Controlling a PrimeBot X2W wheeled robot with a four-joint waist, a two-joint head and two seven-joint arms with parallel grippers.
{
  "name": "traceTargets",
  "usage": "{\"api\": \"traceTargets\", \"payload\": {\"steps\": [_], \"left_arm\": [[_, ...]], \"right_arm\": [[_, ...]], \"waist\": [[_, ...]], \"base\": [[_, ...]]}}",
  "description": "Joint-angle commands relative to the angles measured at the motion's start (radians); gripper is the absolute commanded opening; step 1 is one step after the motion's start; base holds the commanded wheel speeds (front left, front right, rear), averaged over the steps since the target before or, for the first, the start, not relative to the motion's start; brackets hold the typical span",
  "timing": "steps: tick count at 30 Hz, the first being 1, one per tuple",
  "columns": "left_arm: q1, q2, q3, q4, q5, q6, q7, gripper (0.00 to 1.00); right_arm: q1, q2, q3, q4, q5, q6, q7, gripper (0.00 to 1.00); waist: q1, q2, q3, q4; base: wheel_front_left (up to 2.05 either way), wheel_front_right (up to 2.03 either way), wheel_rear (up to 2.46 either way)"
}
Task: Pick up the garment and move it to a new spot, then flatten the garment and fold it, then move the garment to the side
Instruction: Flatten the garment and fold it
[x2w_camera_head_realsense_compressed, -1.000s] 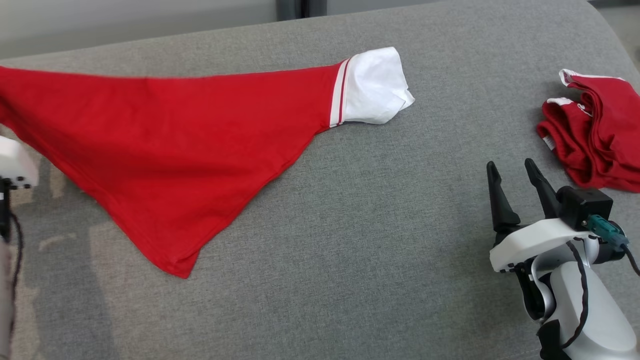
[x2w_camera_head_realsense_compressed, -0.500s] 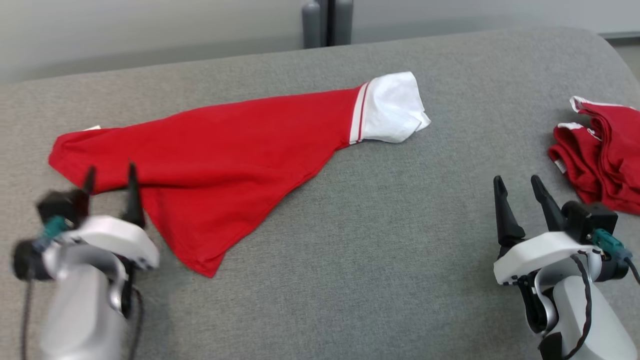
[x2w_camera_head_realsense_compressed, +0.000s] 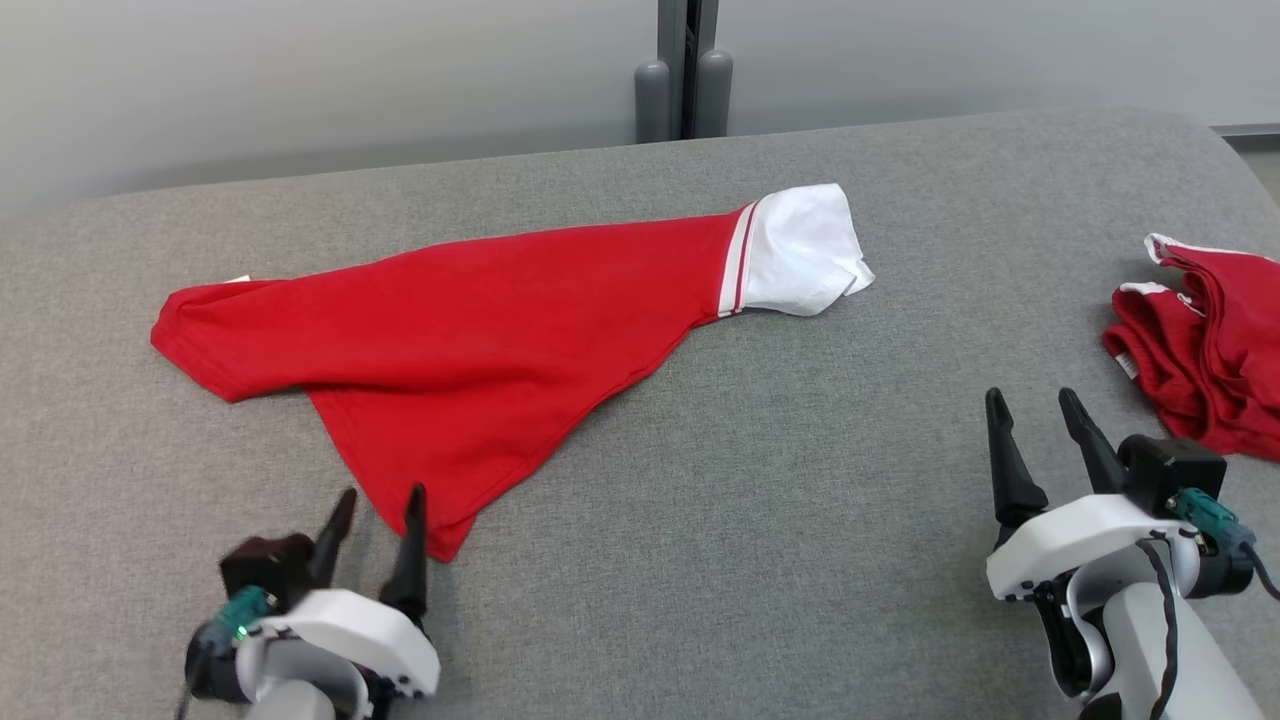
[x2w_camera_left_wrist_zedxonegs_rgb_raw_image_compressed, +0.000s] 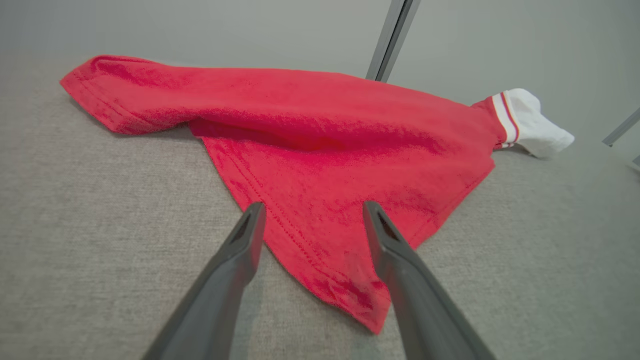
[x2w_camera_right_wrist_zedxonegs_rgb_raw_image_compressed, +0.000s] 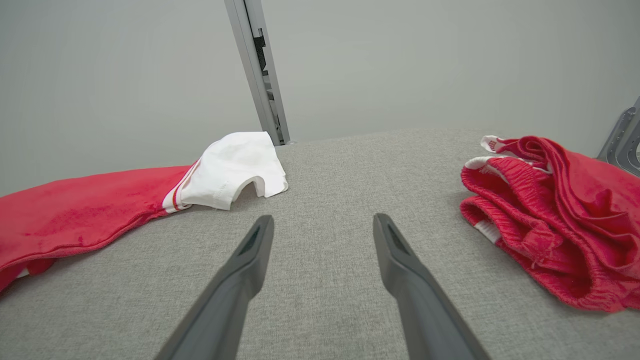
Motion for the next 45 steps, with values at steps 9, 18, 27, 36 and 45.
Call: {"api": "traceTargets", "payload": {"steps": [9,18,27,36,45], "left_arm": [[0.063,0.003,-0.167,-0.013,-0.072,0.035,0.000,1.00],[0.038,0.003,-0.177,0.035,-0.077,0.086,0.000,0.68],[0.050,0.003,-0.131,0.060,-0.033,0.088,0.000,0.00],[0.099,0.030,-0.022,-0.022,0.018,0.126,0.000,0.00],[0.128,0.055,0.061,-0.020,0.084,0.138,0.000,1.00]], "right_arm": [[0.016,-0.002,-0.007,0.011,0.003,0.000,-0.005,1.00],[0.000,-0.003,-0.005,0.002,-0.004,0.000,-0.005,1.00],[0.018,-0.006,-0.019,0.007,-0.005,0.000,-0.005,1.00],[0.042,-0.004,-0.021,0.019,-0.002,0.000,-0.005,1.00],[0.003,-0.002,0.047,0.068,0.006,0.000,-0.005,1.00]], "waist": [[0.0000,0.0000,-0.006,0.003],[0.0000,0.0000,0.011,-0.008],[0.0000,0.0000,-0.010,0.012],[0.0000,0.0000,-0.057,0.052],[0.0000,0.0000,-0.039,0.108]], "base": [[0.00,0.00,0.00],[0.00,0.00,0.00],[0.00,0.00,0.00],[0.00,0.00,0.00],[0.00,0.00,0.00]]}}
